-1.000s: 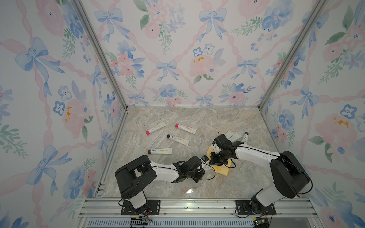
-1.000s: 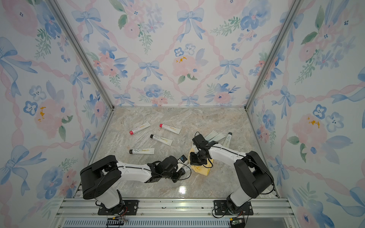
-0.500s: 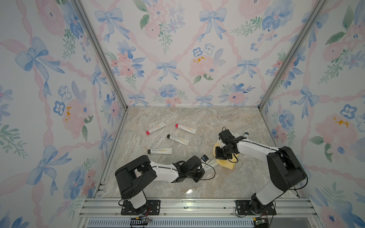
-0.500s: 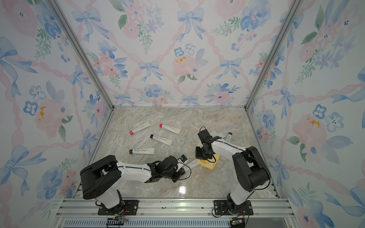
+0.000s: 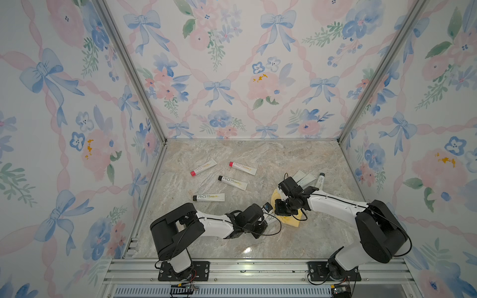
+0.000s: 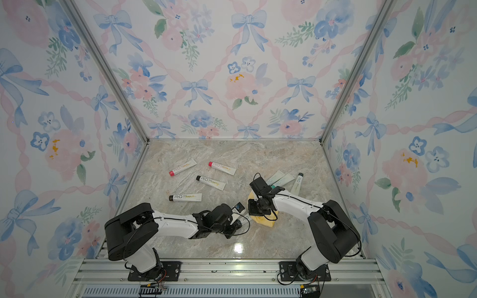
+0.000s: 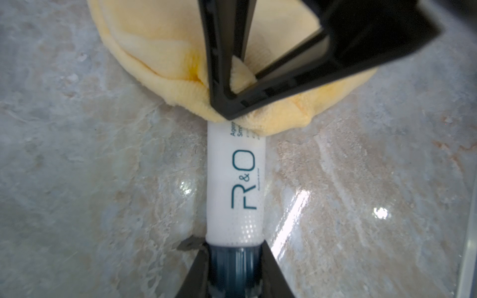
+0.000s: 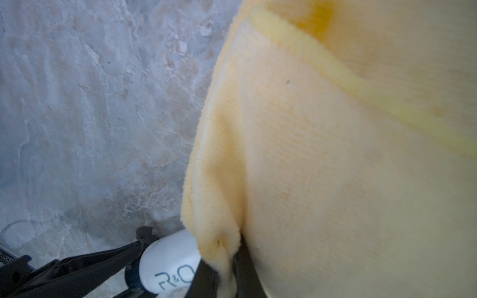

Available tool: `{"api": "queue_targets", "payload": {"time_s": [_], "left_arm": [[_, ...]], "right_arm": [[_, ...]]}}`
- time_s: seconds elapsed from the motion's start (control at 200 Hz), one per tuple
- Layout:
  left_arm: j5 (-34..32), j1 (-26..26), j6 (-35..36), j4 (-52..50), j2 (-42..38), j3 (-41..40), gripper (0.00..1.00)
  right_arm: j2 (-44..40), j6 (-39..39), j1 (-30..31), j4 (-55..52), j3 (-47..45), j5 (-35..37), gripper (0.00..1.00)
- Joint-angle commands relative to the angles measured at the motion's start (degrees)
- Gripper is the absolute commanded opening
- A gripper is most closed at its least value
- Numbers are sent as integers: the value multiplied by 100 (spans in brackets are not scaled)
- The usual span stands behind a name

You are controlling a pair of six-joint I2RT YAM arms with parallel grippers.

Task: Wipe the surface of the toothpaste tube
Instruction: Wipe the dirt from the toothpaste tube.

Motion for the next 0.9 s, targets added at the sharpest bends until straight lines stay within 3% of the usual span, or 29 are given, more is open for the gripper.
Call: {"api": "queue_targets", "payload": {"time_s": [0.0, 0.16, 0.4, 0.55, 0.895], "left_arm": [[-83, -39, 6, -255, 59, -50, 25], [-103, -37, -2, -259, 13, -89, 26], [-130, -39, -15, -256, -24, -129, 26], [-112, -39, -11, -261, 30, -85, 26], [-114, -40, -18, -255, 26, -74, 25]], "right_arm": [[147, 71, -43, -370, -315, -345, 13], [129, -279, -573, -727, -277, 545, 13], [212, -621, -1021, -901, -189, 971, 13], [226, -495, -846, -750, -189, 600, 13], [81, 34, 231, -524, 20, -540, 13]]}}
